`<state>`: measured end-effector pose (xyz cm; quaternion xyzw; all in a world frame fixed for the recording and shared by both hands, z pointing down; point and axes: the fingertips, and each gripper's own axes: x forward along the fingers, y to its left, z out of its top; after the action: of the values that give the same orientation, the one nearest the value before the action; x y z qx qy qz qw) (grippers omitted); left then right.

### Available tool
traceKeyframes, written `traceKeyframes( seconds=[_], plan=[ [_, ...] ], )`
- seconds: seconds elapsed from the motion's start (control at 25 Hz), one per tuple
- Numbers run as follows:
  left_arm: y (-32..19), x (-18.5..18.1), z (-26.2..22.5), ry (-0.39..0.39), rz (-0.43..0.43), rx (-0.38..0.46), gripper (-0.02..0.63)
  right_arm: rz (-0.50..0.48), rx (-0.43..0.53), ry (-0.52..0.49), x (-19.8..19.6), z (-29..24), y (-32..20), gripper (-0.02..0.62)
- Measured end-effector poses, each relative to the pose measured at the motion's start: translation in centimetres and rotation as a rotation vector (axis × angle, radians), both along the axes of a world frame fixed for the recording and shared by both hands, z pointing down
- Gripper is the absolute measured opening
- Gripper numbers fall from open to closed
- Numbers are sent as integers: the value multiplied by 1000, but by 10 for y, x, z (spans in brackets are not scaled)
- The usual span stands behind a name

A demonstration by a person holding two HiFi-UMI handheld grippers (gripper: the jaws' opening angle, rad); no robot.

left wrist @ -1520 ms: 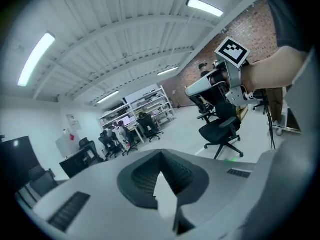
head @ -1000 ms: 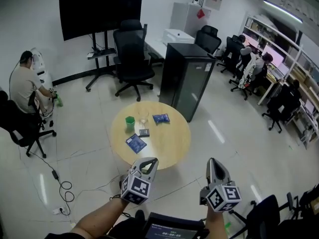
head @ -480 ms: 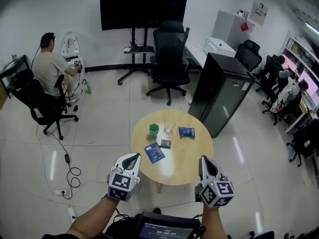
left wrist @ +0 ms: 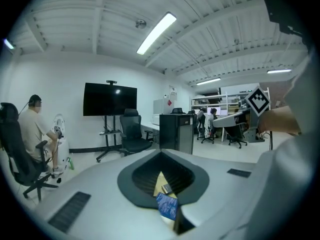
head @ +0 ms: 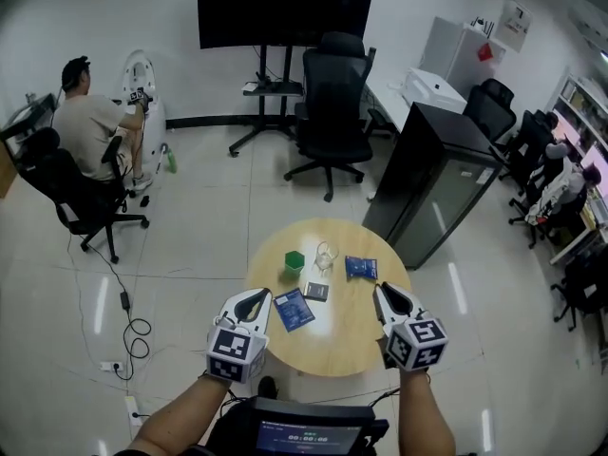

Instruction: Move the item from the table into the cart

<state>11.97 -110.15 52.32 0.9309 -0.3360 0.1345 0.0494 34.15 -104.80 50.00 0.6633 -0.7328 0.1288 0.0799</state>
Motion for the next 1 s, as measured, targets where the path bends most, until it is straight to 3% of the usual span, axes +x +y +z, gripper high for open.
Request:
traceKeyframes(
  seconds=[0.24,0.28,0.4,0.48,0.64,0.76,0.8,0.92,1.0],
  plan=[
    [-75,37,16,34,34,-28,15,-81,-137,120,29,47,-91,62],
    [-84,48,22,37,41,-42,15,-106,-169,136,35,56,-101,99],
    [-99,87,37,42,47,-75,15,-176,-253,138,64,89,-127,114],
    [-103,117,43,30,39,-74,15,-236,-300,140,84,111,-141,195],
    [-106,187,57,6,-3,-108,15,-345,-405,196,145,155,-157,213],
    [-115,236,71,13,-50,-158,15,-432,-484,229,185,190,-172,285],
    [-120,250,77,15,-62,-163,15,-459,-503,234,195,202,-179,287],
    [-131,284,93,2,-79,-163,15,-545,-570,257,215,238,-196,368],
    [-140,299,105,-12,-84,-161,16,-595,-599,271,221,260,-208,374]
  ],
)
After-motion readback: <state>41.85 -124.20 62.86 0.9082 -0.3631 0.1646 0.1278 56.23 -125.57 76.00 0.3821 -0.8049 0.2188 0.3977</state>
